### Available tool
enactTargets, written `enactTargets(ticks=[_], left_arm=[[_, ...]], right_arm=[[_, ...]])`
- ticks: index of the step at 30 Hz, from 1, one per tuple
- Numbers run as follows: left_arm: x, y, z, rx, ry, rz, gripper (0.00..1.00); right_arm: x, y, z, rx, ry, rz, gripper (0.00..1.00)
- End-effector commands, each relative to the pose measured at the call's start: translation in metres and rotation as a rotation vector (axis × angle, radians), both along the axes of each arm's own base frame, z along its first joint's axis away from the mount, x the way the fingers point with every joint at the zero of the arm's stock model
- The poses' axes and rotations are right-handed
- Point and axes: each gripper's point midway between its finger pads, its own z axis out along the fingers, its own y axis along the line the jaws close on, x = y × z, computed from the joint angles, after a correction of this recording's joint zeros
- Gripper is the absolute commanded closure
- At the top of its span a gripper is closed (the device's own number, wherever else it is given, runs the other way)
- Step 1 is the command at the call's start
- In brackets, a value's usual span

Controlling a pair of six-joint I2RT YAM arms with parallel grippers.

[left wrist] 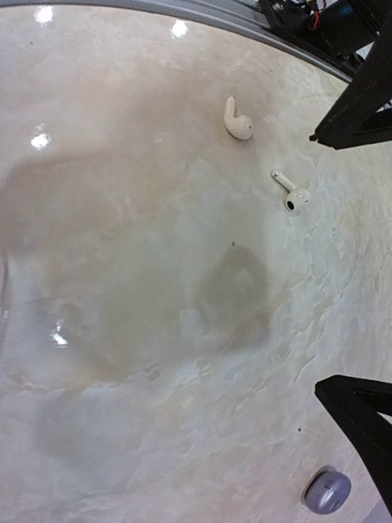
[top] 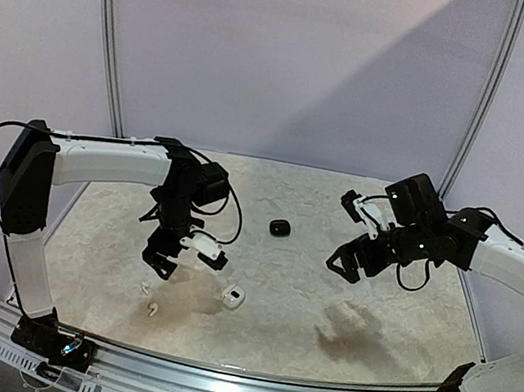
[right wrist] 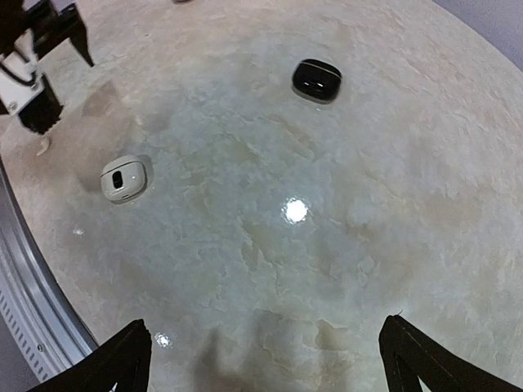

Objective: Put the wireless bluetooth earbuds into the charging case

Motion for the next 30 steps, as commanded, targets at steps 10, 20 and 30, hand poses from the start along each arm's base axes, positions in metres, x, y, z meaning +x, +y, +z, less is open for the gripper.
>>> enactTargets(ticks=[10, 20, 30], left_arm=[[0.018, 0.039, 0.03, -0.246, 0.0, 0.412, 0.01], [0.034, 0.058, 0.043, -0.446, 0.012, 0.676, 0.02], [0.026, 0.077, 0.044, -0.561, -0.049, 0.691, 0.01]], right_arm=[[-0.041, 0.103, -0.004, 0.17, -0.223, 0.849, 0.01], [-0.023, 0.18, -0.095, -0.156, -0.251, 1.418, 0.01], [-0.034, 0.235, -0.151, -0.162, -0.233, 1.559, 0.04]])
